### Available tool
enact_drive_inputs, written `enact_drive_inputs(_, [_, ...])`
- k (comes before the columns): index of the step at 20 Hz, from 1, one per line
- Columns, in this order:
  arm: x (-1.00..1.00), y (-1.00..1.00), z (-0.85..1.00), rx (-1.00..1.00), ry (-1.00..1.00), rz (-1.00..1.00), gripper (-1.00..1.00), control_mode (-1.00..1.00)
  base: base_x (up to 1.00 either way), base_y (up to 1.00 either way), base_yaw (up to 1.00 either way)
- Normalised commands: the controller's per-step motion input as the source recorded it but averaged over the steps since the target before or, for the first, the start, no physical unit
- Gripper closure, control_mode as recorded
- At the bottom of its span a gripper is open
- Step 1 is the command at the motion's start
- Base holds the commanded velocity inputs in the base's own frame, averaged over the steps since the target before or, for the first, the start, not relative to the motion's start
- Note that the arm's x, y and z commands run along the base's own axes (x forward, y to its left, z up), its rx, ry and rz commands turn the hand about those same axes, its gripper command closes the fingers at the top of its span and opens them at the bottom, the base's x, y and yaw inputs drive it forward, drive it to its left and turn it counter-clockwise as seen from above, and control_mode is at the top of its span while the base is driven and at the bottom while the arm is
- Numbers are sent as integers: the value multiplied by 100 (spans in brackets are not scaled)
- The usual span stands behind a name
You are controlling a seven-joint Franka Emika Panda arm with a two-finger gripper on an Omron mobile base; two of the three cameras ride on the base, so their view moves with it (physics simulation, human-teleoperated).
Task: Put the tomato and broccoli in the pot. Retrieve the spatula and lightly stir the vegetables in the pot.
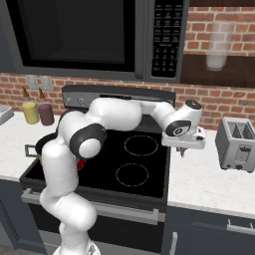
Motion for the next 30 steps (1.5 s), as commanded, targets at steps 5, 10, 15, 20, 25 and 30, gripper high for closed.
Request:
enact_drive_inputs(5, [-13,52,77,-3,-10,27,100,-100,0,0,0])
enact_drive_inputs(10, [-43,62,60,-5,-23,23,100,-100,0,0,0])
enact_drive_inputs(15, [-54,63,44,-11,-31,29,100,-100,0,0,0])
enact_drive_inputs(20, [-47,77,35,-16,-23,29,100,-100,0,0,0])
enact_drive_inputs(25, [-15,95,11,-22,-11,24,100,-100,0,0,0])
enact_drive_inputs(30, [11,77,0,-24,18,6,100,-100,0,0,0])
